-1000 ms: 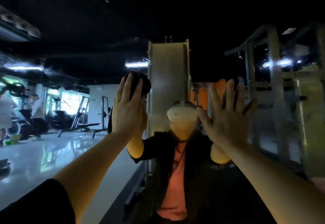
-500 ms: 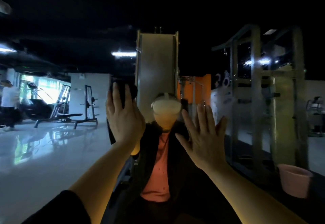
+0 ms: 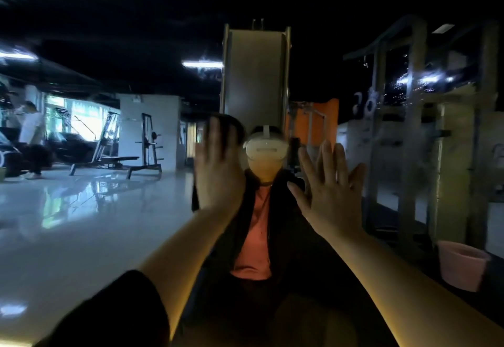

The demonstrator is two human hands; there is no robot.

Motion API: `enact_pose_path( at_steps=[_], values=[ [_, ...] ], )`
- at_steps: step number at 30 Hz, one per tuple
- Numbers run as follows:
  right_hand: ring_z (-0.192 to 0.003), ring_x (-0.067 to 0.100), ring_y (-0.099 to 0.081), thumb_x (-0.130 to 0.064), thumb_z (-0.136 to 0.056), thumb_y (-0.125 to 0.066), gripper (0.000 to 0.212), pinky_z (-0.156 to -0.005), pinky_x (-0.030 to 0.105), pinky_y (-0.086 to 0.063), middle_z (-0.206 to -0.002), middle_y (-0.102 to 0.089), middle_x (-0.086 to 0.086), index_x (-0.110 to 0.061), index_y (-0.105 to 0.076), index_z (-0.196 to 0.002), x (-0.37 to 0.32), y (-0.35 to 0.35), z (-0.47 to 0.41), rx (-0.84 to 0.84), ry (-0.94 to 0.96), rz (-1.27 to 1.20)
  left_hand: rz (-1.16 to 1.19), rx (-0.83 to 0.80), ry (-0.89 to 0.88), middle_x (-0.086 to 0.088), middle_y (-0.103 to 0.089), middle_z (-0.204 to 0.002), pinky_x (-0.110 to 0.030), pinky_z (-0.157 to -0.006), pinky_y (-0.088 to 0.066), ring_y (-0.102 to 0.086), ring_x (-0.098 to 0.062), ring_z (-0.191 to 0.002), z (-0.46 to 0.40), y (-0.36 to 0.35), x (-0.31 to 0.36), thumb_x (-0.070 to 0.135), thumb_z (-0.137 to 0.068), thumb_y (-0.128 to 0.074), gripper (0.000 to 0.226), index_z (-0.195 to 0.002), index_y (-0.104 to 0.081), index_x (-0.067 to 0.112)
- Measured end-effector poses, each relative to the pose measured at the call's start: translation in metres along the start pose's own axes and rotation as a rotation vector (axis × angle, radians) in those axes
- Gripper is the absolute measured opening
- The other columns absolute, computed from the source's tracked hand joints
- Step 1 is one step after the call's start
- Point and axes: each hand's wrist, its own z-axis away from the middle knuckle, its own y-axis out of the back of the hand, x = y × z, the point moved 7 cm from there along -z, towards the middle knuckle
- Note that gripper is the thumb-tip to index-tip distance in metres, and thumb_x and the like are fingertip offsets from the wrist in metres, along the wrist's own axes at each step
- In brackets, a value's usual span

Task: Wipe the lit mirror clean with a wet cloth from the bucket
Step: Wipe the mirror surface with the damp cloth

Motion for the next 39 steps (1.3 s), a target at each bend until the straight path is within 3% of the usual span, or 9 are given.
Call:
enact_pose_path(
  at_steps=[4,9,11,18,24,27,32,37,39],
  values=[
    [-0.152,0.036,-0.007,-0.069,-0.097,-0.023,0.073,-0.112,0.070,-0.018,-0.165,-0.004,0.015,-0.030,-0.013,-0.158,0.005,0.002,0.004,-0.006,0.042,0.021,0.024,-0.131,-0.313,-0.006,-0.002,-0.164,-0.054,-0.119,-0.014,0.002,-0.030,-0.151,0.063,-0.021,0.029,0.026,-0.093,-0.047,0.072,-0.154,-0.008,0.024],
    [-0.150,0.036,-0.019,-0.069,-0.096,-0.025,0.074,-0.113,0.066,-0.017,-0.164,-0.014,0.016,-0.027,-0.022,-0.157,0.013,0.007,0.006,0.066,0.137,0.013,0.104,-0.024,0.176,-0.013,-0.003,-0.164,-0.055,-0.119,-0.012,0.000,-0.037,-0.149,0.039,-0.004,-0.029,0.033,-0.097,-0.028,0.062,-0.156,-0.021,0.015],
    [-0.148,0.035,-0.023,-0.067,-0.096,-0.027,0.072,-0.115,0.064,-0.015,-0.162,-0.020,0.016,-0.026,-0.026,-0.156,0.017,0.013,0.008,0.121,0.180,0.000,0.084,0.035,0.199,-0.012,-0.004,-0.164,-0.055,-0.120,-0.012,0.000,-0.036,-0.149,0.009,-0.007,-0.009,0.029,-0.097,-0.038,0.063,-0.156,-0.018,0.018],
    [-0.139,0.033,-0.041,-0.056,-0.098,-0.038,0.061,-0.116,0.060,-0.020,-0.149,-0.045,0.017,-0.017,-0.050,-0.143,0.050,0.018,0.023,0.204,0.280,-0.028,0.056,-0.029,-0.218,-0.009,-0.007,-0.164,-0.058,-0.117,-0.023,-0.004,-0.033,-0.151,0.031,-0.032,0.066,0.014,-0.090,-0.063,0.076,-0.155,-0.023,0.017],
    [-0.130,0.033,-0.047,-0.049,-0.096,-0.050,0.052,-0.116,0.052,-0.021,-0.138,-0.054,0.017,-0.013,-0.061,-0.133,0.098,0.026,0.031,0.280,0.273,-0.047,0.131,0.051,0.285,-0.011,0.001,-0.164,-0.051,-0.122,-0.006,0.004,-0.033,-0.150,-0.007,-0.021,0.064,0.034,-0.096,-0.029,0.065,-0.157,-0.016,0.018],
    [-0.130,0.035,-0.048,-0.049,-0.096,-0.049,0.052,-0.112,0.055,-0.030,-0.139,-0.053,0.017,-0.014,-0.061,-0.134,0.118,0.025,0.034,0.275,0.228,-0.043,0.086,0.057,0.037,-0.007,0.000,-0.164,-0.055,-0.121,-0.012,0.003,-0.032,-0.150,-0.007,-0.039,0.125,0.016,-0.094,-0.054,0.076,-0.156,-0.012,0.023],
    [-0.137,0.035,-0.043,-0.055,-0.096,-0.046,0.060,-0.111,0.058,-0.032,-0.146,-0.048,0.017,-0.016,-0.055,-0.140,0.121,0.016,0.041,0.273,0.191,-0.057,0.009,-0.035,-0.292,-0.006,-0.002,-0.164,-0.053,-0.120,-0.016,-0.002,-0.033,-0.151,0.034,-0.048,0.122,0.021,-0.093,-0.055,0.077,-0.155,-0.009,0.023],
    [-0.138,0.032,-0.044,-0.053,-0.094,-0.054,0.058,-0.111,0.053,-0.035,-0.145,-0.051,0.016,-0.014,-0.058,-0.137,0.119,0.019,0.042,0.288,0.159,-0.074,0.147,0.039,0.212,-0.011,-0.001,-0.164,-0.048,-0.122,-0.006,0.003,-0.034,-0.150,-0.013,-0.021,0.079,0.034,-0.093,-0.023,0.066,-0.156,-0.018,0.015],
    [-0.137,0.032,-0.045,-0.052,-0.093,-0.057,0.058,-0.110,0.049,-0.035,-0.144,-0.052,0.016,-0.013,-0.060,-0.136,0.118,0.019,0.042,0.286,0.147,-0.073,0.108,0.076,0.126,-0.011,-0.001,-0.164,-0.051,-0.122,-0.009,0.003,-0.035,-0.150,-0.018,-0.027,0.108,0.020,-0.095,-0.040,0.065,-0.156,-0.017,0.016]
  ],
)
